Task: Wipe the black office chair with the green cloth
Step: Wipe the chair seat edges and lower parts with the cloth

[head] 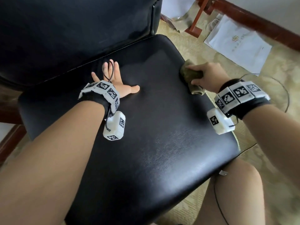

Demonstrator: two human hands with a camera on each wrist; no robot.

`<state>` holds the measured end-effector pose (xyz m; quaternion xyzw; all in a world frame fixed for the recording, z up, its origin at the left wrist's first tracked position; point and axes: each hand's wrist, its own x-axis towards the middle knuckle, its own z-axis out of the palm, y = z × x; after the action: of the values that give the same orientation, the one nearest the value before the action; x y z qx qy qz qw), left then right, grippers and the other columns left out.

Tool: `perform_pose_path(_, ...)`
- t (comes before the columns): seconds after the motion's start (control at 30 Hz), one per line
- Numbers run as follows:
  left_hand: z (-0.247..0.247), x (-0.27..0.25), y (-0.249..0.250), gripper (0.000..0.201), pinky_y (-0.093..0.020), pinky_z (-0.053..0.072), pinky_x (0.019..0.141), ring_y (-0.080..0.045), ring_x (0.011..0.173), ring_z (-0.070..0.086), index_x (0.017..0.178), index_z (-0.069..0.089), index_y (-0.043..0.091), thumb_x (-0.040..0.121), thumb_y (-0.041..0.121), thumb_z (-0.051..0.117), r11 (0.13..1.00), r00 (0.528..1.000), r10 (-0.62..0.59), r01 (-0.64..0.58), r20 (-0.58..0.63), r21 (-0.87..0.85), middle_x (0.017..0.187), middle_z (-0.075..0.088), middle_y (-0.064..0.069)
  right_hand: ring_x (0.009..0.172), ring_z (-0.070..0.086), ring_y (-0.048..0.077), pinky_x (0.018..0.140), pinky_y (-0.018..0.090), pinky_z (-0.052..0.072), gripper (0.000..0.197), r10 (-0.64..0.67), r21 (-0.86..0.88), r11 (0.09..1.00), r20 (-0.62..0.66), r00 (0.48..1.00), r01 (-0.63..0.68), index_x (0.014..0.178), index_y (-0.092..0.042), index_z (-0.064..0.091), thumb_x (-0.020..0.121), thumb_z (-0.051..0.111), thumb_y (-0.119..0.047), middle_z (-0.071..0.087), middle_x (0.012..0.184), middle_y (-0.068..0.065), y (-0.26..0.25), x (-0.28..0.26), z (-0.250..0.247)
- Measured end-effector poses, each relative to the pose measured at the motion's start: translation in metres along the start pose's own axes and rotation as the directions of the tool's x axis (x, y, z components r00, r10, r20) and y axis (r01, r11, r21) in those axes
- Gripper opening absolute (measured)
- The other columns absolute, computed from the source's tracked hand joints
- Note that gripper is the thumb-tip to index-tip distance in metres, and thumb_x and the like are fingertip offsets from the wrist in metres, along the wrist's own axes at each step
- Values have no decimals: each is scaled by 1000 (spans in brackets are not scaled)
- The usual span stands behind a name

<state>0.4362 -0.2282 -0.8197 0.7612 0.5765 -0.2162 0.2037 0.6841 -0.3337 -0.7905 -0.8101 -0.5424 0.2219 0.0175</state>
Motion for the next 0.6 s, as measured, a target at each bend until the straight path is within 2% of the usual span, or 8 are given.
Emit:
perform_pose_path(0.17, 5, -9, -3, 106, -51, -10, 114, -18, 143, -20, 150, -11, 15, 80, 71, 46, 998, 992, 39, -45, -117, -53, 157, -17, 2, 102, 57, 29, 83, 24, 38, 56, 74, 36, 997, 15, 997, -74, 133, -28, 51, 82, 68, -10, 63, 113, 13, 18, -50, 13)
perform_pose_path(0.27, 6, -18, 6, 96, -51, -7, 114, -22, 144, -16, 151, -5, 16, 86, 60, 49, 992, 988, 35, -52, -149, -115, 158, -12, -2, 106, 57, 30, 88, 28, 40, 57, 102, 50, 994, -7, 995, -102, 133, -27, 52, 81, 69, -10, 64, 114, 13, 23, -68, 18)
perform_pose_path(0.37, 14, -34, 24, 85, -53, -7, 114, -22, 144, -15, 151, -3, 14, 91, 55, 41, 987, 979, 157, -159, -133, -10, 158, -13, -3, 106, 56, 30, 88, 28, 40, 56, 136, 83, 988, -38, 990, -133, 132, -27, 52, 81, 70, -12, 65, 113, 13, 24, -81, 24)
perform_pose_path(0.47, 33, -53, 48, 91, -57, -10, 111, -22, 144, -16, 150, -5, 11, 89, 63, 36, 943, 942, 324, -314, -90, 115, 158, -12, 1, 107, 56, 29, 90, 26, 40, 56, 175, 107, 980, -40, 984, -170, 131, -28, 53, 80, 70, -12, 65, 114, 12, 30, -95, 30)
perform_pose_path(0.6, 52, -65, 64, 101, -57, -11, 110, -20, 144, -17, 150, -10, 11, 84, 70, 39, 911, 915, 401, -393, -38, 124, 158, -15, 3, 107, 56, 31, 92, 30, 42, 56, 194, 84, 978, -34, 980, -191, 131, -28, 54, 80, 71, -13, 65, 114, 13, 34, -104, 33)
